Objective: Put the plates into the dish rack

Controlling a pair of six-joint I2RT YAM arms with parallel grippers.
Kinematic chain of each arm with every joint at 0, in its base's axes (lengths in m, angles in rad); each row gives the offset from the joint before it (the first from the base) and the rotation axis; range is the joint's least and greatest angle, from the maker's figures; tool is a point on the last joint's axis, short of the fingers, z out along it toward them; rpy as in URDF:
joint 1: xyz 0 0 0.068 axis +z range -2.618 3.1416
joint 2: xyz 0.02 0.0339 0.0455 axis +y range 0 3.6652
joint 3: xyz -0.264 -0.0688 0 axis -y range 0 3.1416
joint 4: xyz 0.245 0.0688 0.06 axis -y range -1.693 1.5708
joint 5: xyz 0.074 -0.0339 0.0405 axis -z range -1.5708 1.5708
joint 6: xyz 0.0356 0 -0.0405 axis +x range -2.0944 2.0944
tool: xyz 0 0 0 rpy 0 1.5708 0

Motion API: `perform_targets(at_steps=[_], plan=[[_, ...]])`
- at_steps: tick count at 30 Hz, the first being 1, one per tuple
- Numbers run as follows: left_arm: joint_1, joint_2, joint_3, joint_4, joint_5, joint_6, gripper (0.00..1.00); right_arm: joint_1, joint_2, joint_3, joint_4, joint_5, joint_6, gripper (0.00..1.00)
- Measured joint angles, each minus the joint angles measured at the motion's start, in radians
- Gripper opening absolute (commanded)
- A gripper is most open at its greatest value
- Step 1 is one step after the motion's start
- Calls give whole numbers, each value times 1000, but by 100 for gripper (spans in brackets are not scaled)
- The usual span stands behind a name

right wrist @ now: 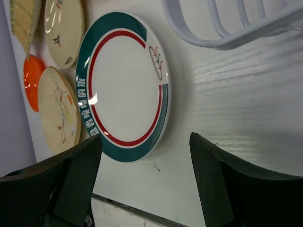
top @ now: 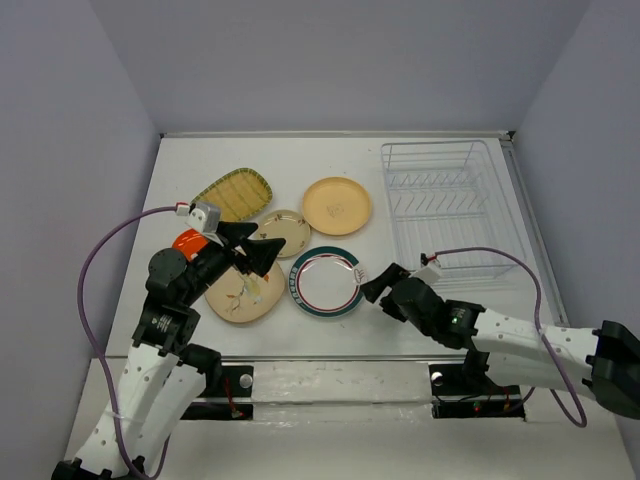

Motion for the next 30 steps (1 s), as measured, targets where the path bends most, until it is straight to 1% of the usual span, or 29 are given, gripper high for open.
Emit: perform_targets(at_steps=[3,5,11,12,13,15,18,23,24,25,27,29,30], plan=[[0,0,0,6,7,0,99,2,55,-2,7,13,53,69],[0,-1,0,7,8,0,99,5,84,-5,11,24,89,67],[0,-6,0,6,7,0,99,5,212,-2,99,38,139,59],[0,-7,0,6,7,0,99,5,233,-2,111,38,142,59],[0,-8,0,7,7,0,99,9,266,3,121,46,145,56],[-3,-8,0,6,5,0,99,13,325,18,144,48,153,52],[-5,-8,0,6,1,1,99,22,419,56,177,50,167,49],[-10,-8,0,5,-2,2,99,26,476,76,209,52,191,46],[-10,-8,0,6,-3,2,99,28,479,76,213,53,194,33],[-10,-8,0,6,-3,2,99,32,483,76,218,55,198,26],[-10,-8,0,6,-5,4,99,32,488,76,219,55,202,16],[-10,-8,0,5,-5,4,99,32,494,75,218,58,216,12],[-10,-8,0,5,-6,5,99,34,492,74,220,63,228,8]])
